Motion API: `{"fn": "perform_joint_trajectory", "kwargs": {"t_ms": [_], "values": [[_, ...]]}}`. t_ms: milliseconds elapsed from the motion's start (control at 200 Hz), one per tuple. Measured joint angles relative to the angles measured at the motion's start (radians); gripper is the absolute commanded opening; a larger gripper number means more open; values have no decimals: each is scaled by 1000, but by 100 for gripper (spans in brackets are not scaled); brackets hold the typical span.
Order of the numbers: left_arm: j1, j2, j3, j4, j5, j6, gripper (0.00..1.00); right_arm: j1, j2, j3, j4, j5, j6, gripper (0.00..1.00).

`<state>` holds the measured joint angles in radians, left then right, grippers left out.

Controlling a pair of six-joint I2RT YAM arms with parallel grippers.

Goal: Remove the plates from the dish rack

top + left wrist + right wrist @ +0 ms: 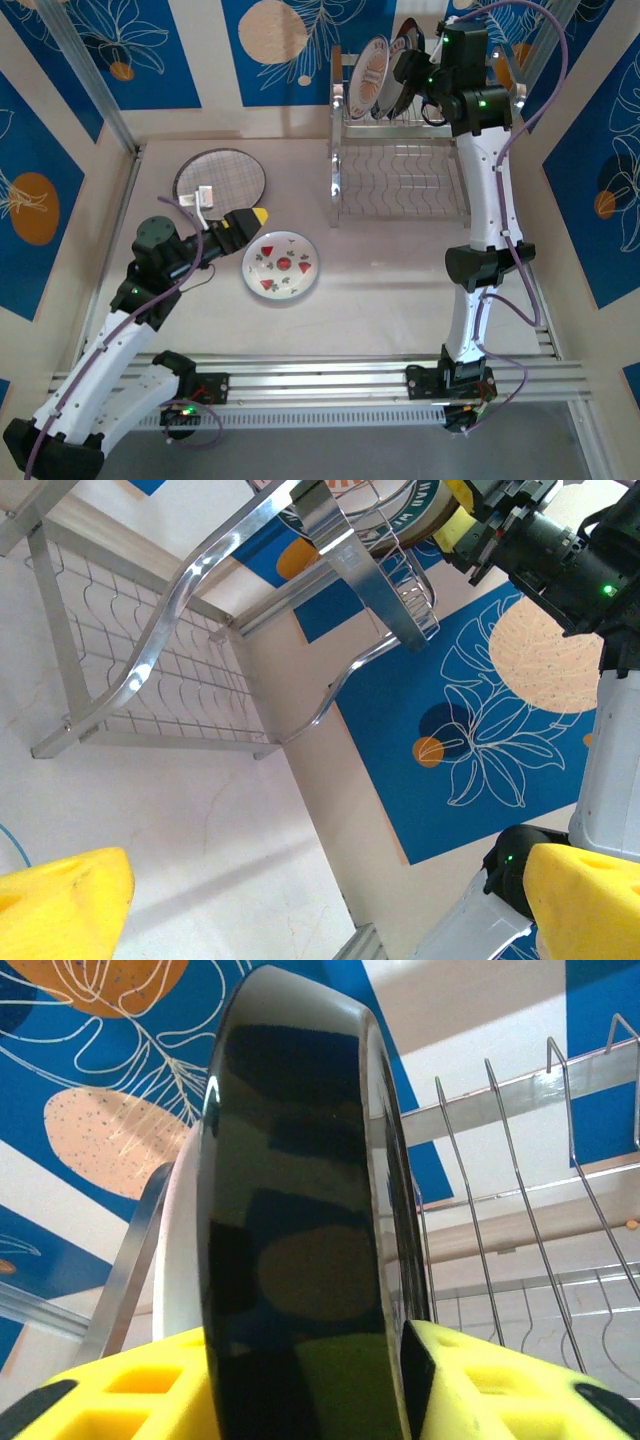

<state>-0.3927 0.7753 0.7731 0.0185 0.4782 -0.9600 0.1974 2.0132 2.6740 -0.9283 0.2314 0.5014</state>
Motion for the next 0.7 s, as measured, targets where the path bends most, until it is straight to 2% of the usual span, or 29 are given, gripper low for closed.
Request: {"fn": "perform_joint_trajectory", "kwargs": {"t_ms": [150, 290, 635, 700], "values": [[0, 10, 8, -3, 0, 0, 100, 2, 0, 0, 48, 13, -2, 56], [0, 19, 11, -3, 0, 0, 100, 3, -1, 0, 82, 22, -3, 56], [0, 21, 22, -5, 1, 0, 100, 3, 31, 18, 119, 32, -2, 52], [0, 21, 22, -6, 1, 0, 100, 3, 41, 18, 124, 32, -2, 48]]}}
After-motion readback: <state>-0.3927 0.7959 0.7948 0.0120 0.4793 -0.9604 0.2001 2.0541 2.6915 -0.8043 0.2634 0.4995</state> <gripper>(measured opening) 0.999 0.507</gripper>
